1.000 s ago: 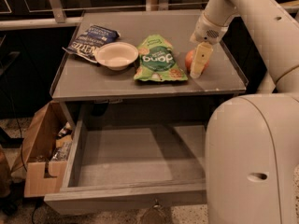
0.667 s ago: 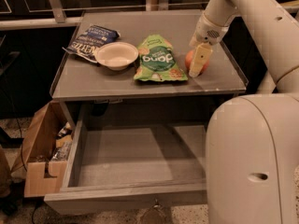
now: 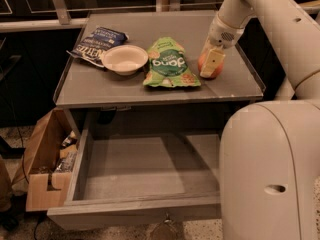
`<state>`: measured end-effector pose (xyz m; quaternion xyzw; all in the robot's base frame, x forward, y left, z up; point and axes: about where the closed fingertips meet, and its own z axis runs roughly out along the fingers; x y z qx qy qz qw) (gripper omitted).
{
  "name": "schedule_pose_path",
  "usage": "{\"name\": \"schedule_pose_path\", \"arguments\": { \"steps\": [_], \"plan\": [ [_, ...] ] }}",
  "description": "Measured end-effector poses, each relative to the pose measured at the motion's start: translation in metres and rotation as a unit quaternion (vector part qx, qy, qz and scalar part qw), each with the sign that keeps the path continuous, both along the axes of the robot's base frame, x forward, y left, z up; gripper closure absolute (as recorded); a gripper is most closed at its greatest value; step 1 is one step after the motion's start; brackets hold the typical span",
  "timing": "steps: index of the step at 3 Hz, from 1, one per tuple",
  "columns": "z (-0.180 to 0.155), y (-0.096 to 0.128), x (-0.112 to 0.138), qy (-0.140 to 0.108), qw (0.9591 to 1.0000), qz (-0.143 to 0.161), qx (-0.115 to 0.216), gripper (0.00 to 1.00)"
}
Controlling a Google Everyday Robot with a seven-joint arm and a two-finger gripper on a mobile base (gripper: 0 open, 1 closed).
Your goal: Place apple into top drawer
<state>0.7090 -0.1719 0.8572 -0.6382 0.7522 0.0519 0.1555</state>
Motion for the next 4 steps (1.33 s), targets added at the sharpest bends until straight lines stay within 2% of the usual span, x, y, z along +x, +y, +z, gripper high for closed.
{"name": "schedule_pose_path", "arguments": {
  "steps": [1, 2, 3, 4],
  "plan": [
    [0.0, 0.0, 0.0, 0.0, 1.0, 0.0, 0.0, 0.89],
    [0.008, -0.002, -0.005, -0.004, 0.9997, -0.017, 0.016, 1.0],
    [0.037, -0.014, -0.027, -0.023, 0.9984, -0.047, 0.023, 1.0],
    [0.062, -0.016, -0.085, -0.035, 0.9961, -0.068, 0.043, 1.0]
  ]
}}
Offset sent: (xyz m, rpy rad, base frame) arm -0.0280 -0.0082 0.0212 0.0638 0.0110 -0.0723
